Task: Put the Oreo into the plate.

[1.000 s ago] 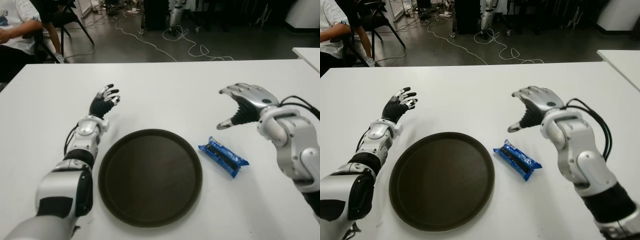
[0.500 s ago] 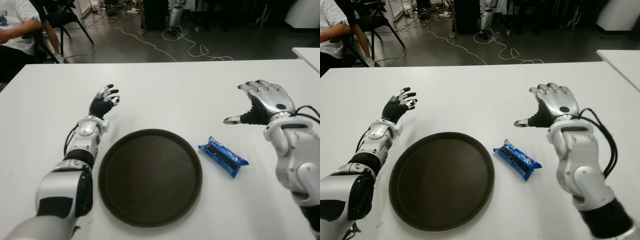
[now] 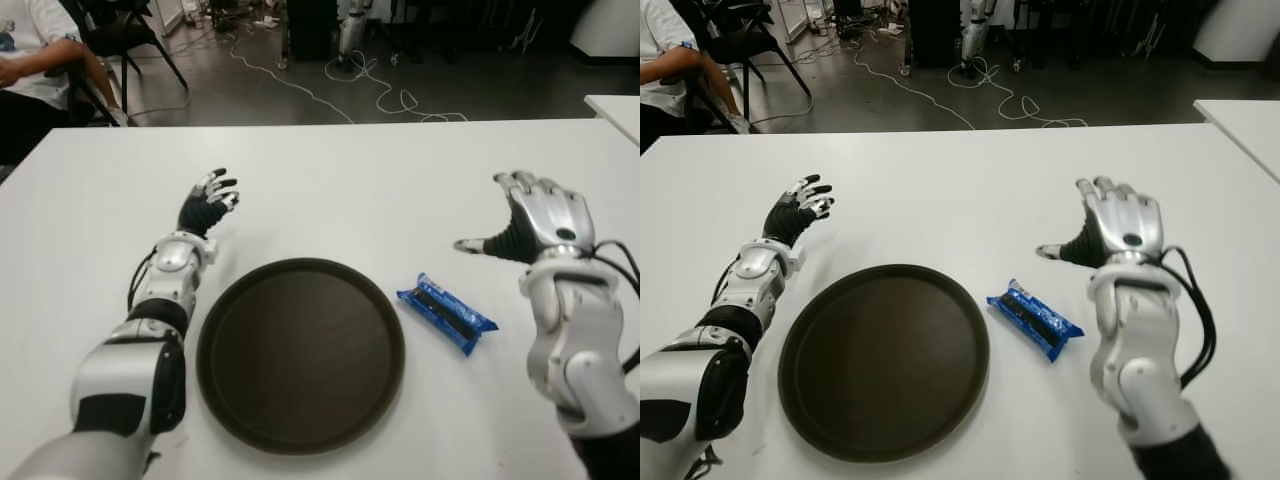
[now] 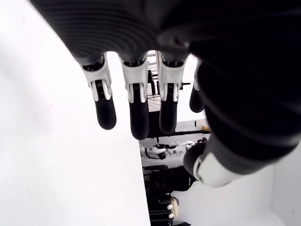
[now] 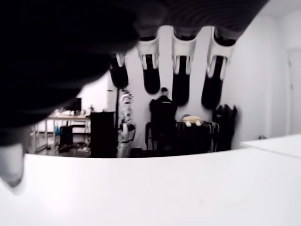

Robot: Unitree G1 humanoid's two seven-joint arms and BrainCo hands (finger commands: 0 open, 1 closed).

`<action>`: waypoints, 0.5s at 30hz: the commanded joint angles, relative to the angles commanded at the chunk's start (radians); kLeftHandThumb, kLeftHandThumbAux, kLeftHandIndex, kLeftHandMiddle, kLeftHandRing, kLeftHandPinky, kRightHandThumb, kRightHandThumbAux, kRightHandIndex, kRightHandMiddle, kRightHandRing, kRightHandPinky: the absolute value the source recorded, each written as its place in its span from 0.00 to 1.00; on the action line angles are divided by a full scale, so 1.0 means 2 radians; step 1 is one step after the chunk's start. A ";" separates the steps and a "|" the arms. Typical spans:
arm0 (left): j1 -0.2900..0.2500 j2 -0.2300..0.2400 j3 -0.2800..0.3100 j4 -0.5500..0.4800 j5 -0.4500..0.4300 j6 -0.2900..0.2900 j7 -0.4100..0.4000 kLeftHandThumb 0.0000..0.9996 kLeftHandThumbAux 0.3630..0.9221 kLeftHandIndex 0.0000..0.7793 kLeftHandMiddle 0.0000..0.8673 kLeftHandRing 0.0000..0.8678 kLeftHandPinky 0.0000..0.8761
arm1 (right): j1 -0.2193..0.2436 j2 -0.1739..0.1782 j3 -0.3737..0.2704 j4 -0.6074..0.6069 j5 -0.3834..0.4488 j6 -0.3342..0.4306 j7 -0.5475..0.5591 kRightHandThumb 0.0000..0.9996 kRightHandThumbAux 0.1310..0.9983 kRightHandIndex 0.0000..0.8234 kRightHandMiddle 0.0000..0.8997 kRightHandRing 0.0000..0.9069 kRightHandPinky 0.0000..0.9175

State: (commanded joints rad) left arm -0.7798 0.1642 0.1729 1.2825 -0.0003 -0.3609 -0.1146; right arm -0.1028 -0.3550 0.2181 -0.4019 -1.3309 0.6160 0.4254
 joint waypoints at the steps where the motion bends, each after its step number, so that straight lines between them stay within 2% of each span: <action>1: 0.000 0.000 0.000 0.000 0.000 0.000 0.000 0.03 0.68 0.15 0.24 0.23 0.23 | 0.001 0.002 -0.001 0.000 0.000 -0.001 0.000 0.00 0.46 0.23 0.45 0.42 0.42; 4: 0.000 0.000 0.000 0.000 0.000 0.000 0.001 0.03 0.69 0.15 0.24 0.23 0.23 | 0.006 0.012 0.000 0.006 0.002 -0.003 -0.007 0.00 0.47 0.26 0.49 0.44 0.46; 6: 0.000 0.000 0.000 0.000 0.000 0.000 0.001 0.03 0.68 0.15 0.24 0.24 0.25 | 0.006 0.019 0.003 0.013 0.006 -0.005 -0.011 0.00 0.48 0.28 0.53 0.50 0.53; 8: 0.000 0.000 0.000 0.000 0.001 -0.001 0.002 0.03 0.67 0.15 0.24 0.24 0.25 | 0.006 0.023 0.005 0.015 0.007 -0.008 -0.013 0.00 0.48 0.29 0.55 0.53 0.56; 15: 0.000 0.001 -0.002 0.001 0.003 -0.001 0.004 0.02 0.67 0.15 0.24 0.24 0.25 | 0.012 0.034 0.009 0.017 0.006 -0.020 -0.019 0.00 0.47 0.31 0.58 0.59 0.57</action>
State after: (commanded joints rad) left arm -0.7802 0.1657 0.1696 1.2847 0.0050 -0.3619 -0.1070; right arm -0.0785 -0.2878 0.2365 -0.3679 -1.3183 0.5752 0.3884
